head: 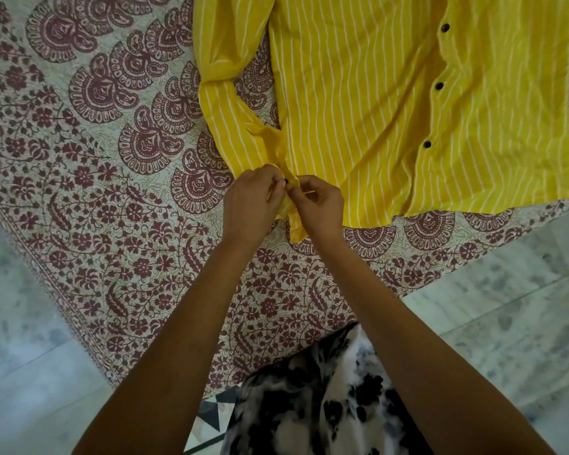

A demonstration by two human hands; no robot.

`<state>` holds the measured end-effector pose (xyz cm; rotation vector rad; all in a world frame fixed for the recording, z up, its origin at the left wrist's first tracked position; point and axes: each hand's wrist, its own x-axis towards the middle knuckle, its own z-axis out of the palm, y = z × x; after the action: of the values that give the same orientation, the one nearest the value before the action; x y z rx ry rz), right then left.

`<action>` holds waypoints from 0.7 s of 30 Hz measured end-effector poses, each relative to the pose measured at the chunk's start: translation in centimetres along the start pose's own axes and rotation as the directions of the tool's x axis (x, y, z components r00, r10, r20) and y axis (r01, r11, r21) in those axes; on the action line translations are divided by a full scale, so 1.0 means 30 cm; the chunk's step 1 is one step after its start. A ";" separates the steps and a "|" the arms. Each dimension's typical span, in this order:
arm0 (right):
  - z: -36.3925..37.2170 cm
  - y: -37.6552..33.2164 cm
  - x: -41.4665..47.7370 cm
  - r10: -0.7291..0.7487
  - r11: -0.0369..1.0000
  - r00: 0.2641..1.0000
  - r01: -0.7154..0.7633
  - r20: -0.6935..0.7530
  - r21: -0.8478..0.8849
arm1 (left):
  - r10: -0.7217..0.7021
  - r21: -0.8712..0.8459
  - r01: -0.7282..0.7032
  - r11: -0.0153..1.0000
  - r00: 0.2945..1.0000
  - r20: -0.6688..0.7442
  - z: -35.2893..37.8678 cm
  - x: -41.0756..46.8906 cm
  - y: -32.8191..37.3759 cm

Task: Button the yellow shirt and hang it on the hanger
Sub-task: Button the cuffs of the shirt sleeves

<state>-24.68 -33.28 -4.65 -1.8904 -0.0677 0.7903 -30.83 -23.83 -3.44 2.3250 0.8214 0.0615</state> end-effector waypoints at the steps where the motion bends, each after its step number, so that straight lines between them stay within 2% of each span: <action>1: -0.004 -0.002 0.003 -0.005 1.000 1.000 0.005 0.022 -0.005 | -0.005 0.011 0.005 1.000 1.000 -0.006 -0.001 -0.001 0.000; 7: -0.018 -0.017 0.003 -0.094 0.984 0.993 0.104 0.074 -0.147 | -0.025 0.075 0.027 0.997 0.999 -0.027 0.003 -0.001 0.000; 11: -0.024 -0.014 0.012 -0.025 1.000 0.998 0.025 0.056 0.006 | 0.049 0.128 -0.042 0.991 0.997 -0.052 -0.006 -0.002 0.007; 13: -0.036 -0.012 0.028 0.008 1.000 0.997 -0.010 0.078 0.025 | 0.091 0.133 -0.085 0.988 0.995 -0.044 -0.011 -0.005 0.011; 17: -0.046 -0.023 0.044 -0.006 1.000 0.988 0.007 0.152 -0.004 | -0.022 -0.063 0.020 0.998 0.999 -0.031 -0.012 -0.004 0.012; 21: -0.046 -0.029 0.029 -0.156 0.980 0.975 0.172 0.157 -0.096 | -0.127 -0.202 0.129 0.971 0.992 0.023 -0.030 -0.004 0.014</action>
<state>-22.98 -33.65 -4.02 -1.8970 -0.3631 0.8263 -30.91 -23.62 -2.45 2.0756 0.9140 0.0747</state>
